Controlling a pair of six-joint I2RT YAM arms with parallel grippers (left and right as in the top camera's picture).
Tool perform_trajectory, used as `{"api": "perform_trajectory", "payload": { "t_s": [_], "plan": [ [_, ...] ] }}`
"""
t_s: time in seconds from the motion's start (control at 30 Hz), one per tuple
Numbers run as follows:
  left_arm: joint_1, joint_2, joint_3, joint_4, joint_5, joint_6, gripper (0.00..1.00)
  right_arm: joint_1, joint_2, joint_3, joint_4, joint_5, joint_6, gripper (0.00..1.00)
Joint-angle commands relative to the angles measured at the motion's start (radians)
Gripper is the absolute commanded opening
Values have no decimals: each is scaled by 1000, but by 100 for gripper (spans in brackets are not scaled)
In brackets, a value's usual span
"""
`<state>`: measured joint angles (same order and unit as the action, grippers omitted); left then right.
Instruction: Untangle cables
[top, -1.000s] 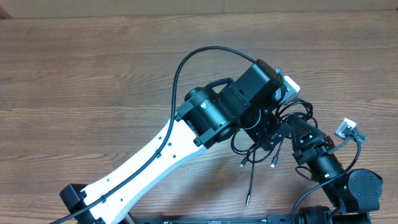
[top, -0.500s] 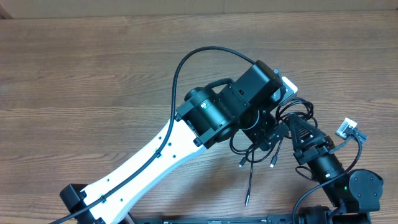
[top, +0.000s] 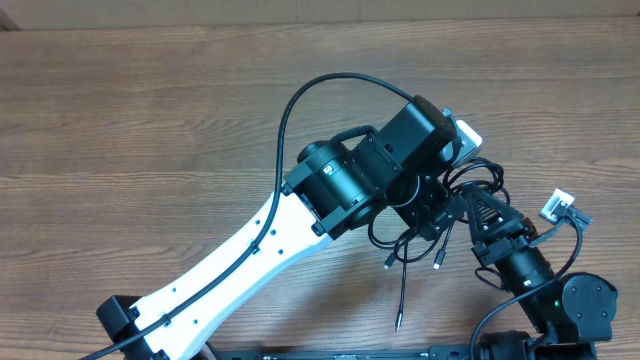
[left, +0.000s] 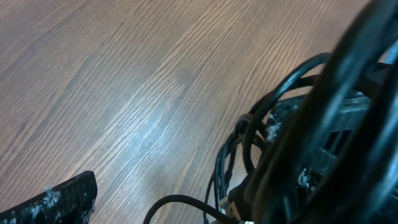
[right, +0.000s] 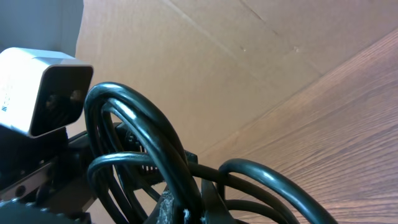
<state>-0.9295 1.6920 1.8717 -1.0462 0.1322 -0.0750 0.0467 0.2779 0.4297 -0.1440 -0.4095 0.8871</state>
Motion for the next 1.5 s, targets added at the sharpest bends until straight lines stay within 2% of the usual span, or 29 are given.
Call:
{"api": "perform_trajectory", "payload": {
  "t_s": [0.0, 0.27, 0.6, 1.3, 1.4, 1.47],
  "plan": [
    [-7, 17, 16, -5, -70, 16, 100, 4, -7, 3, 13, -5, 7, 4],
    [-7, 17, 16, -63, -222, 16, 100, 4, -7, 3, 13, -11, 3, 4],
    [-6, 17, 16, -86, -325, 15, 100, 4, -7, 3, 8, -12, -1, 4],
    [66, 17, 16, -79, -320, -8, 100, 3, -7, 3, 53, -60, -2, 4],
    [65, 17, 16, -79, -274, -8, 100, 3, -7, 3, 50, -58, -19, 4],
    [66, 15, 16, -79, -173, -7, 100, 3, -7, 3, 28, -38, -31, 4]
  ]
}}
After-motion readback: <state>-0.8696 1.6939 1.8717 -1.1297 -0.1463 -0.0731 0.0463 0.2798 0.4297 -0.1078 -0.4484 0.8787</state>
